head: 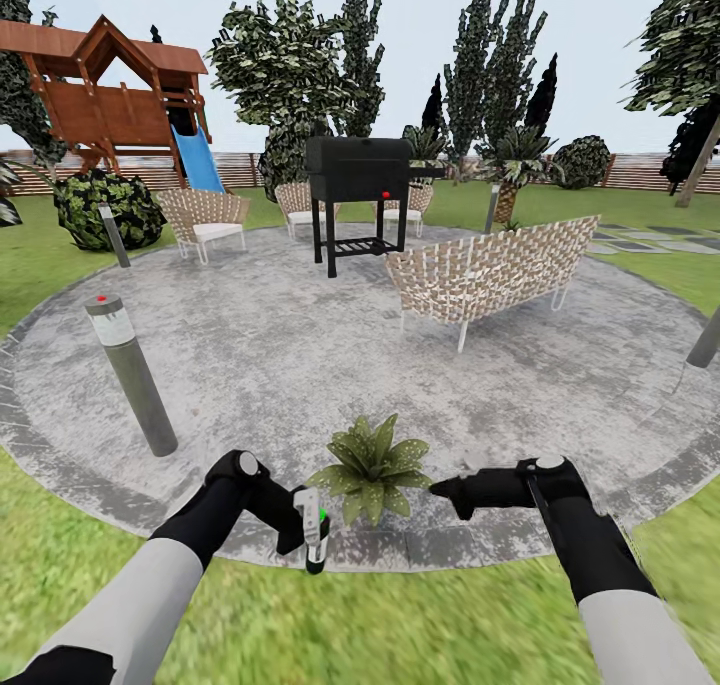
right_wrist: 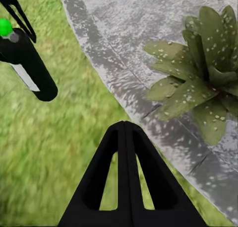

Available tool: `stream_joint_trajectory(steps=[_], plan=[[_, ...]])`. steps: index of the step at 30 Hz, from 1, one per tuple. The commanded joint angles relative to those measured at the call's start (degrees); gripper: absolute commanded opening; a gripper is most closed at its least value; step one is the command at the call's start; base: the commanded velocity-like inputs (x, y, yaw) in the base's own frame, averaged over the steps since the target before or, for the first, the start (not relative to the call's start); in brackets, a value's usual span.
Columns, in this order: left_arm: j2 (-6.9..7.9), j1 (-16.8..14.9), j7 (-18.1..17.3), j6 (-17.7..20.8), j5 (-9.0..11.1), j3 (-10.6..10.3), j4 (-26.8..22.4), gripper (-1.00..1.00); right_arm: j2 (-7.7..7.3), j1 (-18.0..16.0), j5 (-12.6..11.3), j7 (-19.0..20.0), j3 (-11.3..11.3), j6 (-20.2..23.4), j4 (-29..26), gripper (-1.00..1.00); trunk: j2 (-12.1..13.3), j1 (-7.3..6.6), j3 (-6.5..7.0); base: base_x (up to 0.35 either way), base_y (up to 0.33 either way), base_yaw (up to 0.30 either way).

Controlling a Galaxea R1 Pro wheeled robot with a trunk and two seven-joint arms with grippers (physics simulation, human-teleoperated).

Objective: Pick up the pesticide atomizer in the garden and spray insectifuge to fully cover both potted plants in the garden.

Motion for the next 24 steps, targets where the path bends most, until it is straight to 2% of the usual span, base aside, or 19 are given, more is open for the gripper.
stream_joint_trajectory(steps=[1,5,9,10,18,22,24], plan=[[-0.07,-0.02,-0.24,0.30,-0.18,-0.01,-0.08,-1.00,0.06,-0.06,0.28,1.51,0.74,0.49,-0.14,-1.00,-0.02,-0.01,-0.06,0.000,0.000,0.000],[-0.51,-0.02,-0.17,0.06,-0.18,-0.08,-0.08,-1.00,0.75,-0.04,0.22,3.62,2.00,2.38,-1.69,-1.00,-0.02,-0.01,-0.06,0.000,0.000,0.000],[-1.45,-0.02,-0.18,0.08,-0.25,-0.15,-0.08,-1.00,2.92,-0.06,0.19,3.88,2.46,3.59,-3.98,-1.00,-0.02,-0.01,-0.06,0.000,0.000,0.000],[-1.67,-0.02,-0.20,0.08,-0.25,-0.16,-0.08,-1.00,3.09,-0.04,0.19,3.89,2.70,3.91,-4.30,-1.00,-0.02,-0.01,-0.06,0.000,0.000,0.000],[-3.68,-0.02,-0.29,0.08,-0.27,-0.18,-0.16,-1.00,3.46,-0.03,0.19,3.91,3.94,5.46,-7.07,-1.00,-0.02,-0.01,-0.06,0.000,0.000,0.000],[-4.62,-0.02,-0.33,0.16,-0.27,-0.43,-0.24,-1.00,3.47,-0.04,0.19,3.91,7.04,5.49,-7.14,-1.00,-0.02,-0.01,-0.06,0.000,0.000,0.000],[-5.01,-0.02,-0.33,0.23,-0.27,-1.13,-0.25,-1.00,3.47,-0.04,0.19,3.91,7.42,5.50,-7.15,-1.00,-0.02,-0.01,-0.06,0.000,0.000,0.000]])
